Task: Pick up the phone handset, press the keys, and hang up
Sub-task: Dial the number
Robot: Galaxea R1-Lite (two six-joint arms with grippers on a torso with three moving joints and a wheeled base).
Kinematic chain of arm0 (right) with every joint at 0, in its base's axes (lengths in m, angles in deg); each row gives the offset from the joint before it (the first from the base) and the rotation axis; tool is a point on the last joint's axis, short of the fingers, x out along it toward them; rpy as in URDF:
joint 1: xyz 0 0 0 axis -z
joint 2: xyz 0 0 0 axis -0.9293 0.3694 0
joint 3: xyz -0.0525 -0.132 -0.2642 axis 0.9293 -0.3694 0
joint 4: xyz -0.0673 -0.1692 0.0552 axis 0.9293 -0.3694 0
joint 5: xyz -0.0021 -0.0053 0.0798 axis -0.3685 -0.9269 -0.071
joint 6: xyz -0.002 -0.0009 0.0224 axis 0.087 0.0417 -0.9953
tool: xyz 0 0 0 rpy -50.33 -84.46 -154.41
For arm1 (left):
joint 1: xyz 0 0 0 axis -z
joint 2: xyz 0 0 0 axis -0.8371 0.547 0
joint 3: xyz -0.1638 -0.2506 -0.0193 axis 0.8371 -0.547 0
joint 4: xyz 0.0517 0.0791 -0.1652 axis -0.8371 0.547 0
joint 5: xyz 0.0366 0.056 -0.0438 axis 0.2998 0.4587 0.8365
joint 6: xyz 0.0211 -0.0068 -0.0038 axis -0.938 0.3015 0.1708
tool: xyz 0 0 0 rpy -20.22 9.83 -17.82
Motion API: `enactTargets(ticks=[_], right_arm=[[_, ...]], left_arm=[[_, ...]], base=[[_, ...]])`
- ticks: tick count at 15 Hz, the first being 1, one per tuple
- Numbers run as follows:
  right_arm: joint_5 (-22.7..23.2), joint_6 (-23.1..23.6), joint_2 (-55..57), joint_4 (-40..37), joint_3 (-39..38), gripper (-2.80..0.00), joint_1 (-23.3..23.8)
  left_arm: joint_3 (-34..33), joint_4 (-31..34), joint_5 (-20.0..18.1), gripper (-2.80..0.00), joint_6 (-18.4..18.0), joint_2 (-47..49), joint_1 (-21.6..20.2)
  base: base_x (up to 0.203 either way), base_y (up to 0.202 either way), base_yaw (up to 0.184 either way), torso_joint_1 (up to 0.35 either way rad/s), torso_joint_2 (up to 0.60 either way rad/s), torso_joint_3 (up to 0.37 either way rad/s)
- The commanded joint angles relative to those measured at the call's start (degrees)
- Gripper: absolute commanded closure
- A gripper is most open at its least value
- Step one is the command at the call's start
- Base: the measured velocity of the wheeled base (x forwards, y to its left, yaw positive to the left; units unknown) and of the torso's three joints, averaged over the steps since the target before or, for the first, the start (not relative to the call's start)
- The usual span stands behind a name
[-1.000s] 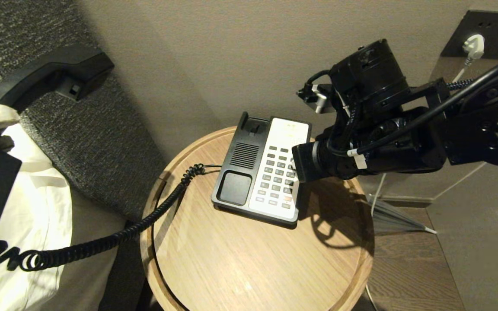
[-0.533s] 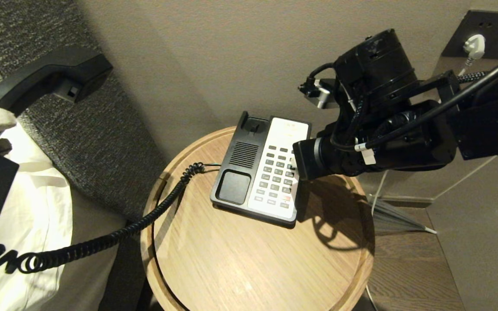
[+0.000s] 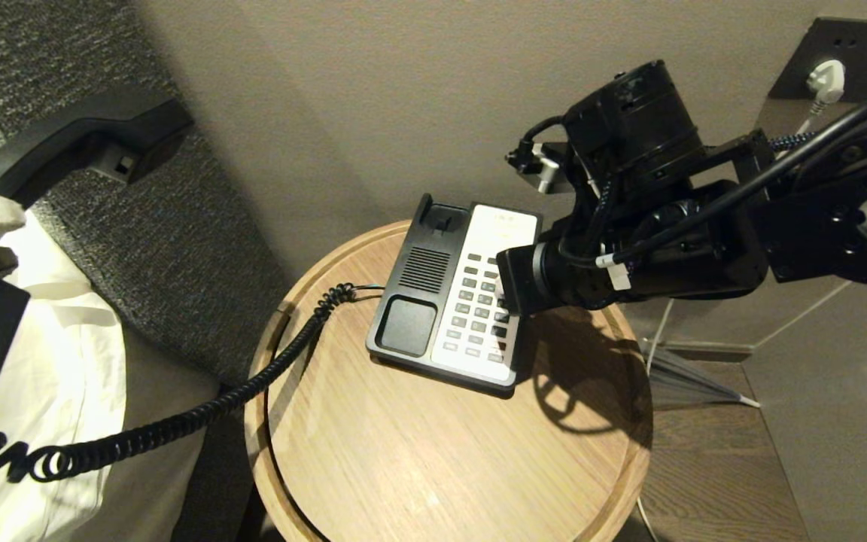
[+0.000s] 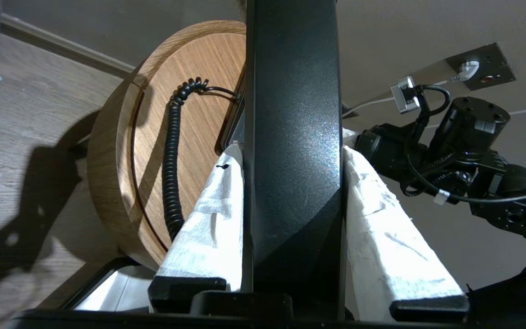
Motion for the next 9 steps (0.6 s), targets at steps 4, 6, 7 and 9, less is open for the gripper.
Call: enactTargets(ticks=[4,6,7,9], right_arm=[[-0.33,-0.08,0.40,-0.57,0.16,0.00,0.02],[-0.33,0.01,0.31,-0.57,0.08,0.00,0.02],[-0.42,0.01,0.31,-0.57,-0.10,0.00,0.02],[-0.42,0.01,0.27,-0.52,-1.17,0.00,0.02]], left_arm=[[-0.25,0.12,0.10,0.00,0.23,-0.38,-0.01],[-0.34,0.12,0.02,0.00,0.23,-0.38,-0.01],[-0.34,0.12,0.10,0.00,0.23,-0.38,-0.01],[-0.25,0.12,0.10,0.00,0.23,-0.42,-0.01]], base=[[0.000,0.000,0.000,0.000,0.00,0.000],[0.000,0.000,0.000,0.000,0.00,0.000],[0.000,0.000,0.000,0.000,0.00,0.000],[0.000,0.000,0.000,0.000,0.00,0.000]])
